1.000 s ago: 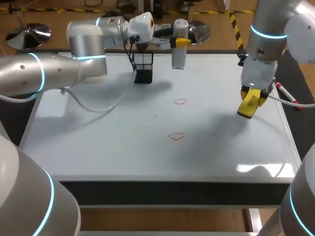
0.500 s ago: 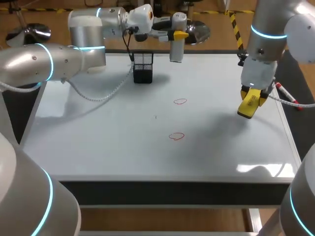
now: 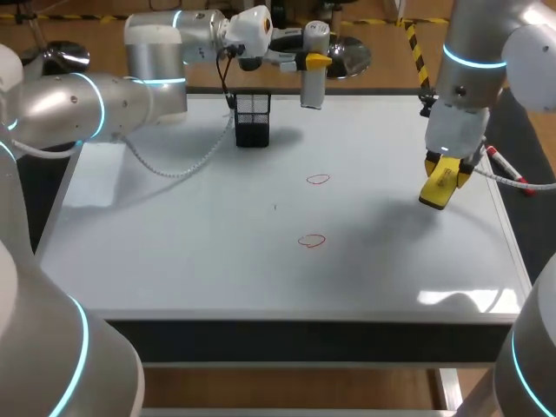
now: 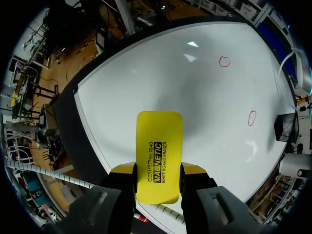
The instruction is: Pick up the inspection probe, press it on each red-marked spot on the whiteboard one by one, put down the probe, pick up the eraser, and wipe off all the red marks.
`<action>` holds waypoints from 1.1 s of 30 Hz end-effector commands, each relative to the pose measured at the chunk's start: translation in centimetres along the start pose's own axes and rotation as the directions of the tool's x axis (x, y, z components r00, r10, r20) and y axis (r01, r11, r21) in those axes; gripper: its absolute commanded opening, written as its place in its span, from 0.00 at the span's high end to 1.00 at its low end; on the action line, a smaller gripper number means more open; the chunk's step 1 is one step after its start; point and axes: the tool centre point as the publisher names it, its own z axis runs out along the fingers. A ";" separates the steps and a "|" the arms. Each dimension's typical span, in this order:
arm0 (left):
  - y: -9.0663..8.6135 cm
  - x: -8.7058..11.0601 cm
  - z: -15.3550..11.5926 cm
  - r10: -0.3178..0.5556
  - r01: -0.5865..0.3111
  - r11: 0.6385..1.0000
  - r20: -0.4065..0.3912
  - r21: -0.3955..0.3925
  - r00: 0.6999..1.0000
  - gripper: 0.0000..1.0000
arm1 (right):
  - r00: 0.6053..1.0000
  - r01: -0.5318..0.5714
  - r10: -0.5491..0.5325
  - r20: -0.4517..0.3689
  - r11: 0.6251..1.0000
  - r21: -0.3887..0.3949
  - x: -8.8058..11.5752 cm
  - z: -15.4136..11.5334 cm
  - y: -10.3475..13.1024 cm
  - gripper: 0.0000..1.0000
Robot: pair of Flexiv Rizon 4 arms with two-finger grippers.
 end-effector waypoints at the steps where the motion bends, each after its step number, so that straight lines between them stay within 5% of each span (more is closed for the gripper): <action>1: 0.0 -0.4 0.0 -0.002 0.002 1.000 -0.015 0.002 1.000 1.00 | 1.000 0.002 -0.002 -0.002 1.000 0.001 0.0 -0.1 -0.1 1.00; 20: 0.0 -0.4 0.0 -0.002 0.002 1.000 -0.015 0.002 1.000 1.00 | 0.920 0.390 -0.390 -0.031 0.921 0.008 -17.0 -1.3 4.3 1.00; 33: 0.0 -0.4 0.0 -0.002 0.002 1.000 -0.015 0.002 1.000 1.00 | 0.839 0.542 -0.542 -0.043 0.840 -0.004 -24.2 -0.2 8.4 1.00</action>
